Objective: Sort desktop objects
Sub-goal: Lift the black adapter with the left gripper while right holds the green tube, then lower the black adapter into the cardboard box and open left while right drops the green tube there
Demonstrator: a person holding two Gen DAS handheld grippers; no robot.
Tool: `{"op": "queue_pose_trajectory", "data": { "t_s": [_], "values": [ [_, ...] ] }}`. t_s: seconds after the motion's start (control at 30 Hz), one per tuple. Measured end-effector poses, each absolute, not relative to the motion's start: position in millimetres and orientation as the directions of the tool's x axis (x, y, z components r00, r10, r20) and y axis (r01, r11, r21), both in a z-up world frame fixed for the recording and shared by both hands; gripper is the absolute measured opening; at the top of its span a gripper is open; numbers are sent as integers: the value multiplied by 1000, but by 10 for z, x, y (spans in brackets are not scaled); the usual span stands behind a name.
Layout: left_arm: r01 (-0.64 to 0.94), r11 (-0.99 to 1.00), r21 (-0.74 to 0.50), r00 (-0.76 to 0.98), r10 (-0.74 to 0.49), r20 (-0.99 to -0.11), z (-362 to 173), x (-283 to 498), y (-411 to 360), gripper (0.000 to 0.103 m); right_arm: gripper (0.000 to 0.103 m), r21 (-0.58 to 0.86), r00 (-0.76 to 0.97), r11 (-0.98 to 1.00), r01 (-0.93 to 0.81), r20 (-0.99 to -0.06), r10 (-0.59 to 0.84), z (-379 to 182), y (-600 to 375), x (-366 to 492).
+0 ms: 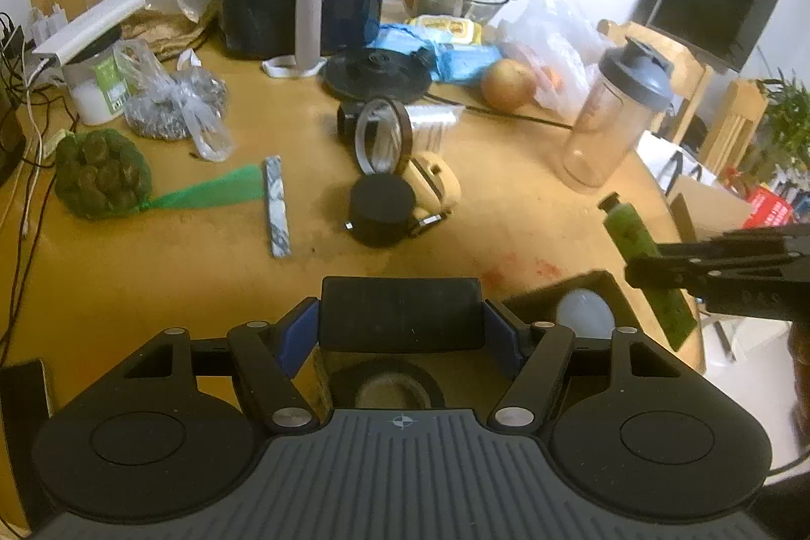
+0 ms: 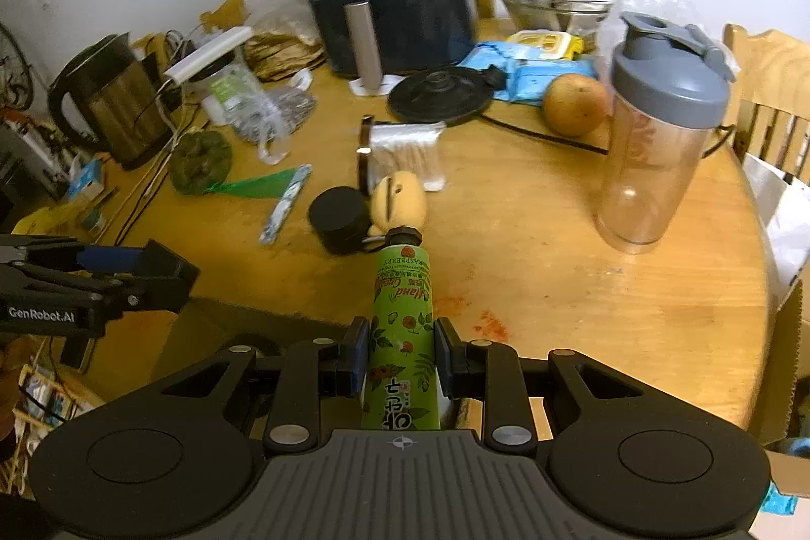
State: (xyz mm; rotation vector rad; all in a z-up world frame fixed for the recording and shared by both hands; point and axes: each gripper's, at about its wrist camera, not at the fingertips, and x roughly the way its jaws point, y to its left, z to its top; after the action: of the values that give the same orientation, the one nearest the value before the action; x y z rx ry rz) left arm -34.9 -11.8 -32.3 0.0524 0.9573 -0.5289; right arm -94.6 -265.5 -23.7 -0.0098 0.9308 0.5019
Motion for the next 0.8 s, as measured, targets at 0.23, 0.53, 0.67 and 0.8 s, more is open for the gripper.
{"op": "queue_pose_trajectory", "data": {
  "t_s": [0.23,0.53,0.67,0.8],
  "values": [
    [448,869,-209,413,-408,-814,-455,-508,-136,68,30,211,446,859,-467,-782,435,-287,-2569,-1025],
    [426,875,-229,332,-387,-860,-655,-612,-116,68,30,201,378,804,-559,-802,463,-401,-2403,-1154],
    [409,882,-237,294,-373,-880,-733,-628,-112,68,30,157,357,770,-618,-816,454,-465,-2320,-1215],
    [398,884,-245,262,-365,-893,-787,-628,-115,68,30,142,334,749,-648,-830,446,-521,-2285,-1233]
  ]
}}
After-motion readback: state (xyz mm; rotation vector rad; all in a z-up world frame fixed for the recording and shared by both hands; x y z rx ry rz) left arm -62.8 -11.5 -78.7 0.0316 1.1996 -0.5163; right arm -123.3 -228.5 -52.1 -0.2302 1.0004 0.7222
